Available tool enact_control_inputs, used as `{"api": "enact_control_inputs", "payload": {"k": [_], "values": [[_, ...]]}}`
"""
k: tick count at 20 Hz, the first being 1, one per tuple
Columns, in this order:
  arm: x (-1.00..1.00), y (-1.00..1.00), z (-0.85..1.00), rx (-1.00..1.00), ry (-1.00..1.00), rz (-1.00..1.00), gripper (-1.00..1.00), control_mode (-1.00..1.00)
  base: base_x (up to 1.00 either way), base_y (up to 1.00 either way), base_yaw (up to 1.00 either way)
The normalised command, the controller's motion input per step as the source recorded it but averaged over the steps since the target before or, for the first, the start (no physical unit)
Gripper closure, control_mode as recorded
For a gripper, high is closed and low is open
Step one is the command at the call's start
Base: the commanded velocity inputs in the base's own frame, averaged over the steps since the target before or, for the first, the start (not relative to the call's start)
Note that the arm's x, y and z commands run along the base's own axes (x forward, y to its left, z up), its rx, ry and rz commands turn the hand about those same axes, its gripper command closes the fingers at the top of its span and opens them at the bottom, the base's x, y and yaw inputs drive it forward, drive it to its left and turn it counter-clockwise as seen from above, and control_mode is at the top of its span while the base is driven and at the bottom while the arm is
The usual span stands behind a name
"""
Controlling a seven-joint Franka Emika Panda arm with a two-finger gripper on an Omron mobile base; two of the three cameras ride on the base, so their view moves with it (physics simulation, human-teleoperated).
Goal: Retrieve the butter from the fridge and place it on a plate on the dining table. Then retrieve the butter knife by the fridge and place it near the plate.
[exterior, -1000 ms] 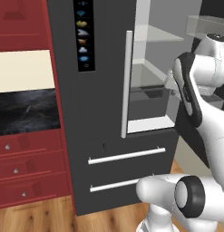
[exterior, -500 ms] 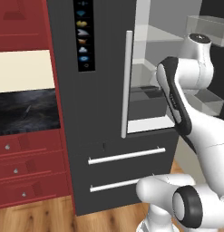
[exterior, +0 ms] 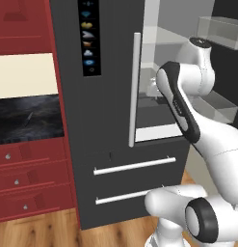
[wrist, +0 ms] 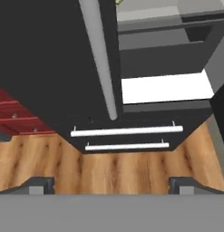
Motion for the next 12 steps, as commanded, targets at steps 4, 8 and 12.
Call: {"api": "enact_control_inputs", "payload": {"k": [4,8,12], "values": [[0.18,0.51,0.00,-0.19,-0.08,0.10,-1.00,-1.00,0.00,0.00,0.00],[0.25,0.16,-0.01,-0.03,0.00,-0.15,-1.00,-1.00,0.00,0.00,0.00],[0.38,0.00,0.00,0.01,-0.05,-0.16,-1.00,-1.00,0.00,0.00,0.00]]}}
